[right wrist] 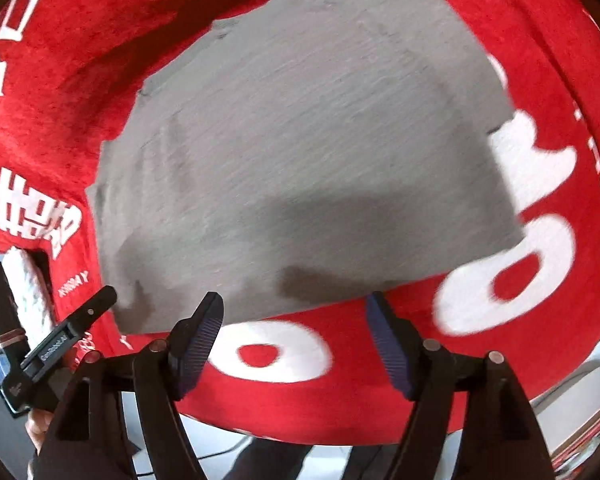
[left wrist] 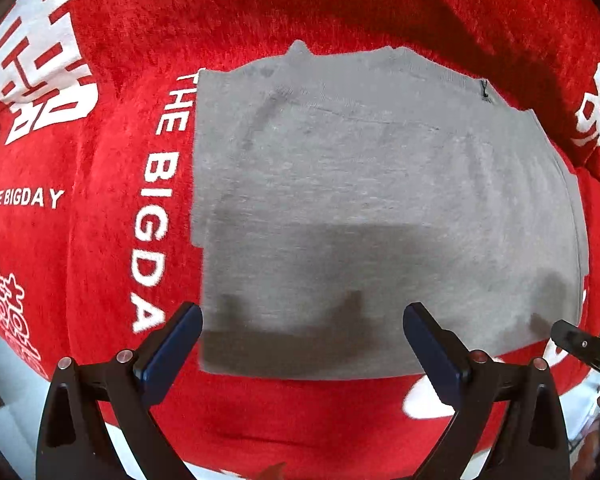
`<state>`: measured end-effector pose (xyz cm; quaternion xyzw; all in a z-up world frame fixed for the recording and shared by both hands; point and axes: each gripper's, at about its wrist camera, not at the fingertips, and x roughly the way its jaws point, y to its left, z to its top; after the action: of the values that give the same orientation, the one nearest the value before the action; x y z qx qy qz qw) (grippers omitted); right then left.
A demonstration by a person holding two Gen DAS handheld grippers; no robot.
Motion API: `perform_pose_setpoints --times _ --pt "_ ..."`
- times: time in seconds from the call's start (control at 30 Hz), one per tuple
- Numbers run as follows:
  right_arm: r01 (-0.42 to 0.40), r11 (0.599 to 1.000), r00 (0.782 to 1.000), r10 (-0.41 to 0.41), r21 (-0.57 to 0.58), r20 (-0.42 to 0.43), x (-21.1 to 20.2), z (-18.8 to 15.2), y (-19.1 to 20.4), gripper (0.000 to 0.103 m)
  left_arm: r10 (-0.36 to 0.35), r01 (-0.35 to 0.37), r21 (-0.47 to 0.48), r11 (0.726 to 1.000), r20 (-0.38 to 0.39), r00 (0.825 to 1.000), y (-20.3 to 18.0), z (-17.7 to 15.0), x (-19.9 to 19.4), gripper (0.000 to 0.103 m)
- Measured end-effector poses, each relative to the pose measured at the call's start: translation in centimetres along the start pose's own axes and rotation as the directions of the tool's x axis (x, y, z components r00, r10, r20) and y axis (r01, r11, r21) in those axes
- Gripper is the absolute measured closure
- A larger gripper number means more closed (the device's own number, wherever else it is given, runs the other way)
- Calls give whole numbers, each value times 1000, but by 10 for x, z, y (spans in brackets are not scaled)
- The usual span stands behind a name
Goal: Fold small clothes
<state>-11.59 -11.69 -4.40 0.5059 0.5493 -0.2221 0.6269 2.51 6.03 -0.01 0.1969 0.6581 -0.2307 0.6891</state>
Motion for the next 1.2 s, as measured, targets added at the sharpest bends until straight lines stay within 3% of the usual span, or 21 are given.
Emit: perform_pose_setpoints --times 0.03,0.1,0.37,0.57,0.7,0.97,1.07,1.2 --pt "-20 1000 1000 20 10 9 3 -5 6 22 -1 1 5 1000 -1 1000 5 0 -1 2" --pt "-95 995 995 93 29 45 7 -15 18 0 -2 2 10 1000 -1 1000 17 1 -2 2" --pt "-279 951 959 282 137 -5 51 -43 62 0 9 -9 54 998 -9 1000 60 5 -2 1" --pt "-264 953 963 268 147 -8 65 -54 76 0 20 -20 51 999 2 1000 84 6 -1 2" --pt "-273 954 960 278 127 -30 72 -58 78 0 -25 27 78 997 -36 999 91 5 7 1" --pt "-437 870 889 456 229 -36 105 -72 82 0 -180 180 13 984 -8 984 121 6 6 1" --pt "-487 832 866 500 266 22 114 -73 83 0 -186 187 18 982 -16 982 127 10 10 1" --pt "-574 760 814 571 306 107 119 -67 87 0 -224 224 -14 975 -34 974 135 20 17 2"
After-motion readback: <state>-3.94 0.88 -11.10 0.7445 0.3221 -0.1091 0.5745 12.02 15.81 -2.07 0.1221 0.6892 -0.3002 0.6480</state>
